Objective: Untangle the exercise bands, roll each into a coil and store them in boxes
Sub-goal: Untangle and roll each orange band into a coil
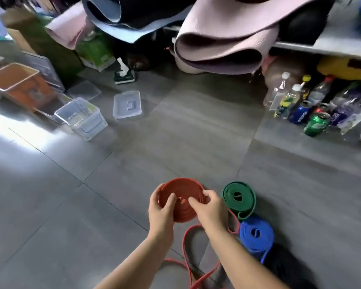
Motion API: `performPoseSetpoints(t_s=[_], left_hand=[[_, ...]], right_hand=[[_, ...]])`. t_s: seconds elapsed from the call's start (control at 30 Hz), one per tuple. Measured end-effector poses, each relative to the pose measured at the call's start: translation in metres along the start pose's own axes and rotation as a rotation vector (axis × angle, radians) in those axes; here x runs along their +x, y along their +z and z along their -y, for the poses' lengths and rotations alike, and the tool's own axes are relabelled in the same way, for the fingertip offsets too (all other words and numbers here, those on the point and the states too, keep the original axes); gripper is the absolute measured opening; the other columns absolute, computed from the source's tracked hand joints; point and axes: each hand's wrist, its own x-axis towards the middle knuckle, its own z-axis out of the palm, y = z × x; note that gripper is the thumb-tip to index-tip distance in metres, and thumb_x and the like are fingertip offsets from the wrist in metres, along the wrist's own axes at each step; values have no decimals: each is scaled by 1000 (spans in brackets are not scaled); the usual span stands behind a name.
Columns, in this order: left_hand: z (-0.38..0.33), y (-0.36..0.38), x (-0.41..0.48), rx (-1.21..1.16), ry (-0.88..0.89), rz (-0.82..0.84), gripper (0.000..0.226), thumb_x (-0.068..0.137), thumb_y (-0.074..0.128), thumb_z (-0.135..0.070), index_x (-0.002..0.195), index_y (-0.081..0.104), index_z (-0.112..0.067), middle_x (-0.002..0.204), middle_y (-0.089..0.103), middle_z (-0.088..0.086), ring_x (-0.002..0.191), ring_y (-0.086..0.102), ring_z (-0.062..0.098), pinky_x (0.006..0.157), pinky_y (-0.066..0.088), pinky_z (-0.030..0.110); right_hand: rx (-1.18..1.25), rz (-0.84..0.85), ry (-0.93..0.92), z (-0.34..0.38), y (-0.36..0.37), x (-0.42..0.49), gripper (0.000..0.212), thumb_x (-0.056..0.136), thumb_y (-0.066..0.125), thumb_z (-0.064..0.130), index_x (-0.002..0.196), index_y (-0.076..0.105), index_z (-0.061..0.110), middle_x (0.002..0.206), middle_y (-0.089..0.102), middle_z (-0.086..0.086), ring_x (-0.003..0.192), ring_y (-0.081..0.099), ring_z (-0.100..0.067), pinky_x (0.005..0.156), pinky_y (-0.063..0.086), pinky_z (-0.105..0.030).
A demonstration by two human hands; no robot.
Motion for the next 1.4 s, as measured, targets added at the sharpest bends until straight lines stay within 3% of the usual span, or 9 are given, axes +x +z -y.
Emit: performPoseSetpoints(t_s=[0.13,0.4,0.6,0.7,0.97,1.1,1.23,1.33,1.4], left_hand=[[71,-25,32,6,-133,-112,41,88,56,3,121,50,-19,123,58,13,111,59,32,95,46,58],[140,-37,104,62,-242,-128,53,83,42,13,121,47,-22,125,55,12,115,56,32,96,45,58],[161,-52,131,600,-308,-166,42,85,47,-10,121,60,-28,122,45,13,115,50,33,103,42,43],[160,-56,138,622,-290,-68,39,82,44,-9,114,64,-23,118,49,22,113,52,36,99,45,47],[166,-68,136,953,-187,125,74,81,57,-11,147,27,-28,121,33,11,121,39,26,107,30,25],[161,-68,142,992,-168,144,66,79,56,-15,140,37,-30,118,42,12,119,41,24,99,34,25],[169,-66,116,862,-172,-46,74,82,62,-13,147,26,-14,133,36,14,116,48,27,100,34,27],[187,-65,71,838,-84,-131,55,83,63,-9,133,41,-3,121,40,14,106,50,33,99,40,41],[197,-67,41,925,30,29,45,83,63,-10,125,48,-8,114,42,4,107,50,29,97,42,37]], right_hand=[[-194,84,42,-58,55,26,49,75,73,31,120,61,18,115,62,-8,108,58,-23,87,41,-27],[-268,222,45,-120,113,85,43,74,75,21,111,56,9,112,64,-9,106,58,-25,86,41,-30],[-263,294,-11,-136,122,107,35,76,74,15,108,63,7,107,66,-11,101,61,-26,89,45,-32],[-268,305,-46,-137,122,116,32,77,72,14,108,65,6,106,67,-12,98,61,-25,90,46,-34],[-373,298,-218,-143,109,112,37,83,65,9,119,61,1,123,58,-13,115,54,-26,98,35,-26],[-435,196,-400,-155,78,97,26,77,66,-1,103,69,2,106,65,-12,100,60,-30,89,40,-28],[-872,203,-606,-179,55,76,36,61,84,11,94,72,13,84,62,-7,78,62,-30,65,51,-38],[-1081,296,-504,-183,52,67,20,86,59,17,106,61,21,105,52,-4,100,54,-25,81,44,-36],[-1101,396,-500,-183,50,63,18,93,42,16,107,53,21,113,45,-3,106,52,-25,85,42,-35]])
